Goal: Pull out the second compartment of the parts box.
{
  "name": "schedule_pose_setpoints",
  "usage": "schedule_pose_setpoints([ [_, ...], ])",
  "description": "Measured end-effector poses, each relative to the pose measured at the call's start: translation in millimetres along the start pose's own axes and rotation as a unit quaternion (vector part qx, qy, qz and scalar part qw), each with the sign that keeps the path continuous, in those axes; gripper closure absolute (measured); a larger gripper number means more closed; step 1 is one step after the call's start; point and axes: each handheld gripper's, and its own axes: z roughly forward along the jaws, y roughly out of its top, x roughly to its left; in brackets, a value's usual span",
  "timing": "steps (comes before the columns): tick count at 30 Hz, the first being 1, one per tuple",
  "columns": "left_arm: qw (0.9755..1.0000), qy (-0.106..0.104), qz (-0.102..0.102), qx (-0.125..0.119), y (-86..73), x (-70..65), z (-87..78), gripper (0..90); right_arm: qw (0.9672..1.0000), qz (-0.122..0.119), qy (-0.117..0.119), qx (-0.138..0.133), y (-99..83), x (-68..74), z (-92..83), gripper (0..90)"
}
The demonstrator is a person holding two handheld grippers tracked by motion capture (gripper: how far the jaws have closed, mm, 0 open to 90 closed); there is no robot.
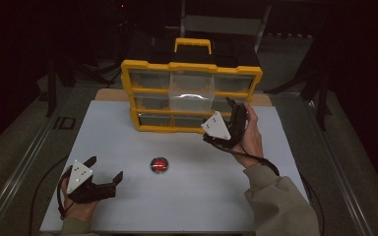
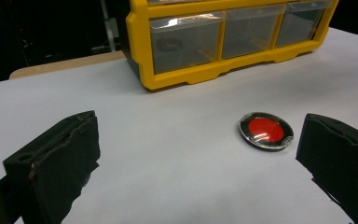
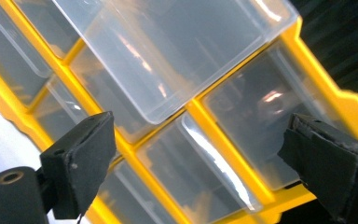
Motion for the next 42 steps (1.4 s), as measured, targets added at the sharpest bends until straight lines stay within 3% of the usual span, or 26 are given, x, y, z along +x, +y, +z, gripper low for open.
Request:
schedule_pose_setpoints([
  [10, 1.0000, 0.001, -0.001, 0.000, -0.2, 0.6, -0.7, 0.0, 0.9959, 0.079, 0.043, 0.006, -7.7, -1.9, 4.4, 10.1],
  [18, 1.0000, 0.002, -0.001, 0.000, -0.3, 0.6, -1.1, 0.0, 0.9906, 0.109, 0.082, 0.010, -12.7, -0.2, 8.2, 10.2],
  [22, 1.0000, 0.001, -0.001, -0.001, -0.3, 0.6, -1.0, 0.0, 0.9851, 0.130, 0.112, 0.016, -14.8, 0.1, 9.8, 11.1],
  [28, 1.0000, 0.001, -0.001, -0.001, -0.3, 0.8, -1.0, 0.0, 0.9823, 0.134, 0.130, 0.016, -16.8, 2.8, 9.8, 12.5],
  [31, 1.0000, 0.002, -0.002, -0.001, -0.4, 1.1, -1.2, 0.0, 0.9822, 0.138, 0.127, 0.011, -19.3, 3.7, 9.8, 12.7],
  [42, 1.0000, 0.000, -0.002, 0.000, -0.3, 0.8, -1.0, 0.0, 0.9686, 0.176, 0.173, 0.029, -29.9, 9.2, 16.0, 10.9],
])
